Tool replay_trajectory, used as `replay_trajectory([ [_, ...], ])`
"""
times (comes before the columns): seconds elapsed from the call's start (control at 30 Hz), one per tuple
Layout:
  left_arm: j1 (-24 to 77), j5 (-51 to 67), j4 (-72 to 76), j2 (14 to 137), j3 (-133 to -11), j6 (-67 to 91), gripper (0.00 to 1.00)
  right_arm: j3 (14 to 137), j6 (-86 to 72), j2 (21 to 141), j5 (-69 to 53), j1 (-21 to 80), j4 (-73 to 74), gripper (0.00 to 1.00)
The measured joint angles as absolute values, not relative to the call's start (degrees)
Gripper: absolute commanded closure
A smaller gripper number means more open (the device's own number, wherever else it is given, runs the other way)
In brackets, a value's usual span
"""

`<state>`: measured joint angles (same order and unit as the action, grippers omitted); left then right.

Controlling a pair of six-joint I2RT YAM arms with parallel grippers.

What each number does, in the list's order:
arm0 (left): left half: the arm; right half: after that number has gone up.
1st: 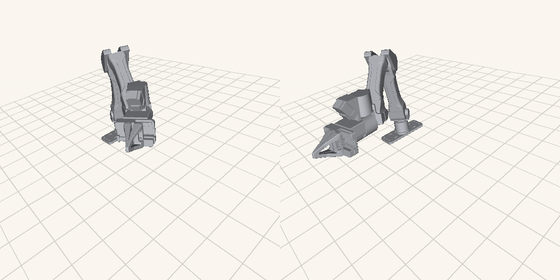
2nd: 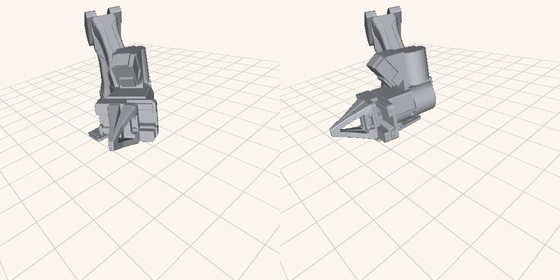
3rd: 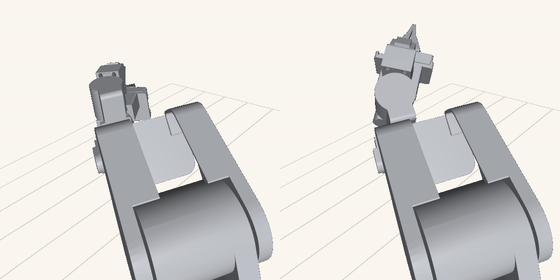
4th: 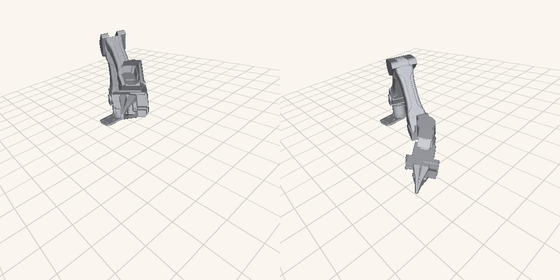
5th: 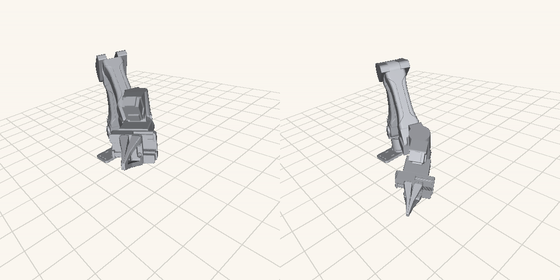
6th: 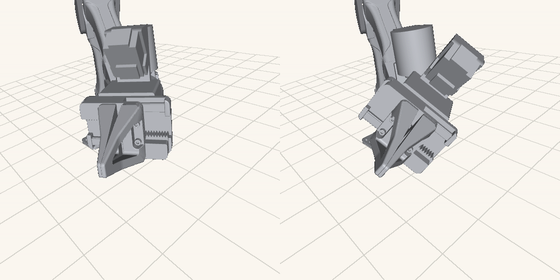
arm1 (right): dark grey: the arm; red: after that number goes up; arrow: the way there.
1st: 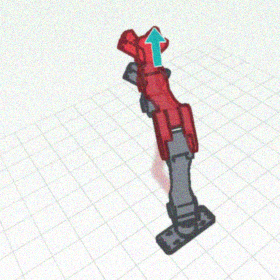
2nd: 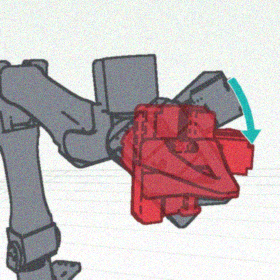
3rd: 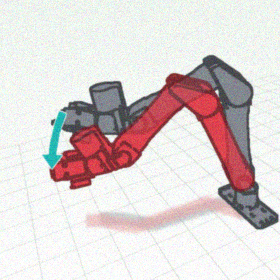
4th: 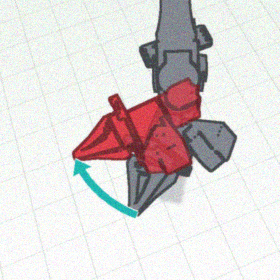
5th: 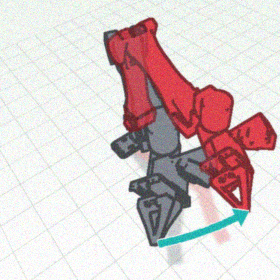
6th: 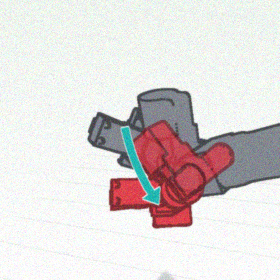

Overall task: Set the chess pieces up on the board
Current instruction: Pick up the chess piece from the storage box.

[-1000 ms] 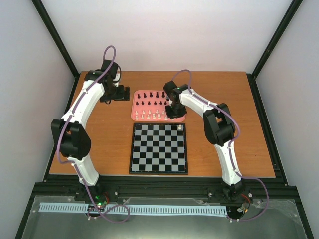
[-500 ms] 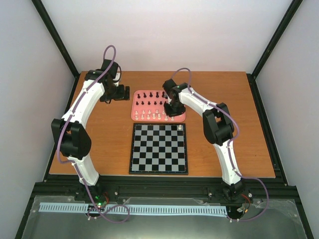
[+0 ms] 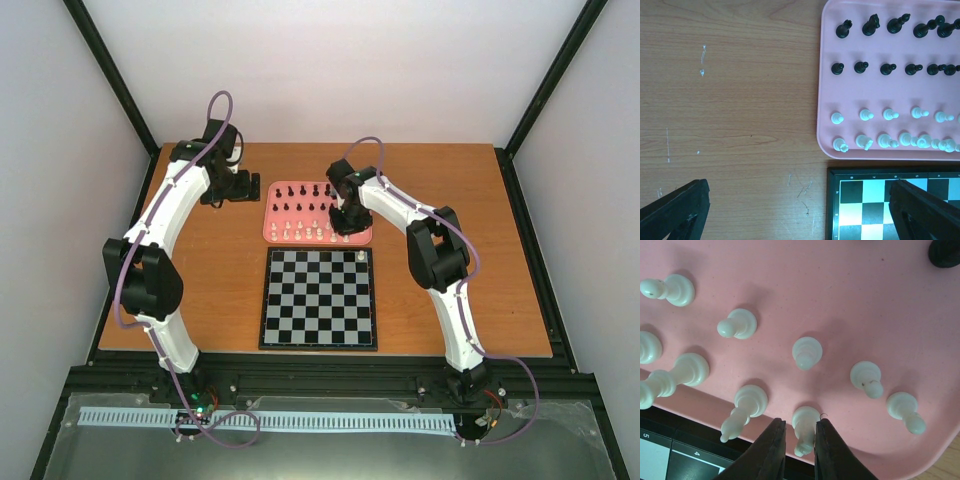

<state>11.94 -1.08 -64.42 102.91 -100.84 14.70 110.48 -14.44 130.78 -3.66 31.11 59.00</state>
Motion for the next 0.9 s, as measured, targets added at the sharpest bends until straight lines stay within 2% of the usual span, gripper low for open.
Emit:
replay_trajectory([
  [0.1,12.0,-1.1,-64.4,102.9,-100.8,14.7,0.00,110.5,-14.4,130.8,-3.7,31.1,59.2,0.79],
  [0.43,12.0,-1.1,-64.4,102.9,-100.8,14.7,0.00,110.4,-14.6,130.8,-3.6,31.1,59.4,0.97],
  [0.9,12.0,-1.1,-64.4,102.9,-100.8,14.7,0.00,110.1,-14.3,127.2,-1.4,31.1,59.2,0.97],
])
